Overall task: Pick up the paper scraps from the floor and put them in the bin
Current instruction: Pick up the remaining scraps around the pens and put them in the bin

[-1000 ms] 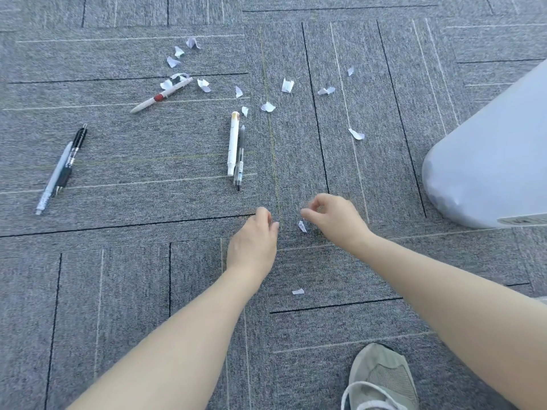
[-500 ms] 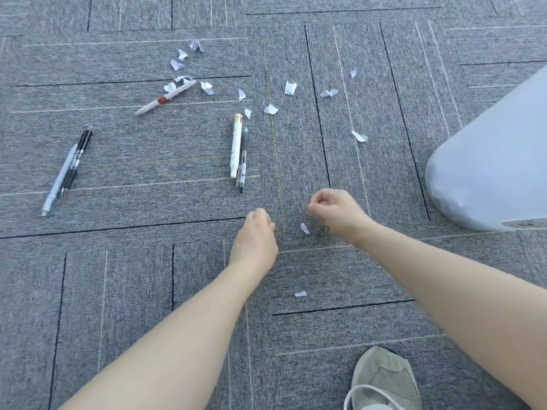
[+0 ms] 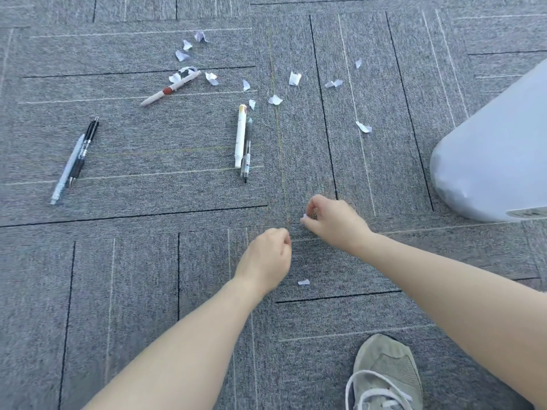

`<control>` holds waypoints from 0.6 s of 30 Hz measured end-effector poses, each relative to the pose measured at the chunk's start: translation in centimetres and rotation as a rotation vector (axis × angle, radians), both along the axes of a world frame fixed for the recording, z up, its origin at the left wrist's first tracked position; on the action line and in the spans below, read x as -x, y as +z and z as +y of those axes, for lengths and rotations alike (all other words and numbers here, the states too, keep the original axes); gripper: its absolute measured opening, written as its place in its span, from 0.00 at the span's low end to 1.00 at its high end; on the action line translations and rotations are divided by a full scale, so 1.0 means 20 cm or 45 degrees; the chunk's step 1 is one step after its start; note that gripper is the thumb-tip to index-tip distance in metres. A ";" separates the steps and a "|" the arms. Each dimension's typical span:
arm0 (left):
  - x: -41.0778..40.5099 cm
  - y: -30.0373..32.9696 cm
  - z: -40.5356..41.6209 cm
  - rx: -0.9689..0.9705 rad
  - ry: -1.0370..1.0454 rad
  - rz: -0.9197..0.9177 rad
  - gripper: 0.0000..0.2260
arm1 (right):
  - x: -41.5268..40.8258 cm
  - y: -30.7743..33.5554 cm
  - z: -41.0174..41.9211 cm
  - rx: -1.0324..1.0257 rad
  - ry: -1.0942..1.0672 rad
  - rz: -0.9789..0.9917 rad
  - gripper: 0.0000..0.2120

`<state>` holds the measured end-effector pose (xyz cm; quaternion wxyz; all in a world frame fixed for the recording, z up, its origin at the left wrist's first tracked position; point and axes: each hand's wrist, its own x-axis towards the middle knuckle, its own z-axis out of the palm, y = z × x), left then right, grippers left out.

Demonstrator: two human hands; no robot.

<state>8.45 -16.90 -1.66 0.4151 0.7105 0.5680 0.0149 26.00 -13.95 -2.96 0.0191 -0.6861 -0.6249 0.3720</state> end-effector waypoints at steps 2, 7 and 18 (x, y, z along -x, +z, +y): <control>0.00 -0.01 -0.06 -0.021 -0.165 0.057 0.08 | 0.01 0.00 0.00 -0.049 0.098 -0.091 0.08; -0.01 -0.05 -0.18 -0.151 -0.494 0.258 0.16 | 0.03 -0.01 0.01 -0.010 0.161 -0.089 0.06; -0.03 -0.07 -0.14 -0.203 -0.534 0.142 0.07 | -0.13 0.05 0.11 0.378 -0.986 1.080 0.07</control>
